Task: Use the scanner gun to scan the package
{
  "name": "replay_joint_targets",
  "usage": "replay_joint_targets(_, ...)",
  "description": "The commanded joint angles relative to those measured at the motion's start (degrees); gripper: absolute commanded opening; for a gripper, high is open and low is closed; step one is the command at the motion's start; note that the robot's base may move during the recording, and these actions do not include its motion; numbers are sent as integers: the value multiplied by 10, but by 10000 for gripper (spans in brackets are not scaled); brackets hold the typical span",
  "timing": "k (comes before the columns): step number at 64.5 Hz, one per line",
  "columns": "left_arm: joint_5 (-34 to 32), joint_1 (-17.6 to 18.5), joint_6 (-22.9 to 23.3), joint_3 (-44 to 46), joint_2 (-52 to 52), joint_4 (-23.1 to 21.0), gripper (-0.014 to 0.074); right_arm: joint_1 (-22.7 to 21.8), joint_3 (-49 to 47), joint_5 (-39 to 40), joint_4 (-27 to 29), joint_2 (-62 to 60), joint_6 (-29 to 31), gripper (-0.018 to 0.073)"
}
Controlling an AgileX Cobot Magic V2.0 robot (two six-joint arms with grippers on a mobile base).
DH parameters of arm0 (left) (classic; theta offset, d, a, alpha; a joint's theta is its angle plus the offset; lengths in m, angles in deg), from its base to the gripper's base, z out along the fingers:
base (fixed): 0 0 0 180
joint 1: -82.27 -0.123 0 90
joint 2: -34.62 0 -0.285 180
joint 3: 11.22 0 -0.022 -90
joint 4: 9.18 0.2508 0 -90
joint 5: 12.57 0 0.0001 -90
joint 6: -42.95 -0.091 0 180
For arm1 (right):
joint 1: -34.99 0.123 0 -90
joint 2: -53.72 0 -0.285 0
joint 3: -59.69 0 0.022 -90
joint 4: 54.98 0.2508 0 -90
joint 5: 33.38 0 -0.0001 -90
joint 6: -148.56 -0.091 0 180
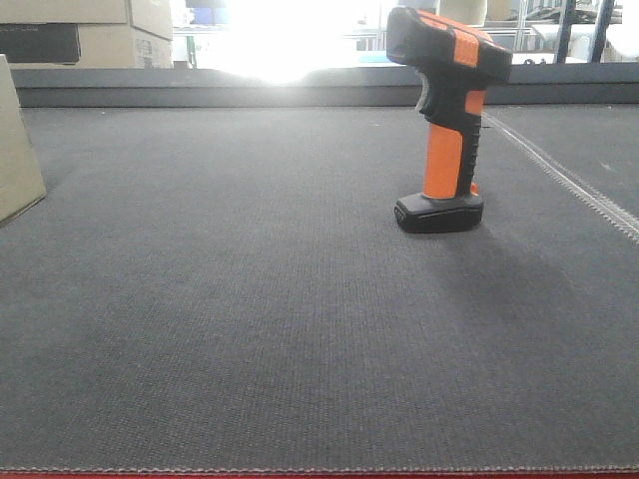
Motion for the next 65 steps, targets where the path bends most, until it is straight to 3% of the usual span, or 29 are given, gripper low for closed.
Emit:
replay_joint_targets(1,-11,4,4,1,-3,-1,-111,-2,1,11,-41,-3,-29,-153)
replay_joint_targets(4,-11,4,4,1,-3,-1,-111,-2,1,11,-91,-3,-83,-153)
replay_joint_targets(9,-11,4,4,1,-3,-1,-111,-2,2,13,-212,-3,-242,-153)
replay_joint_targets(13,-11,4,4,1,-3,-1,-111,-2,7,21,-260,-3,-295,-153)
replay_joint_targets(29,-11,4,4,1,-3,-1,-111,19,89,77,-263,-51,-299,-153)
replay_joint_targets(40,-11,4,4,1,-3,-1,-111,5,149,87,-265,-114,-319,-153)
replay_joint_targets(49,-11,4,4,1,-3,-1,-111,-8,181,94,-297,-145,-373,-153)
replay_joint_targets(65,-11,4,4,1,-3,-1,-111,-17,181,106,-297,-145,-336,-153)
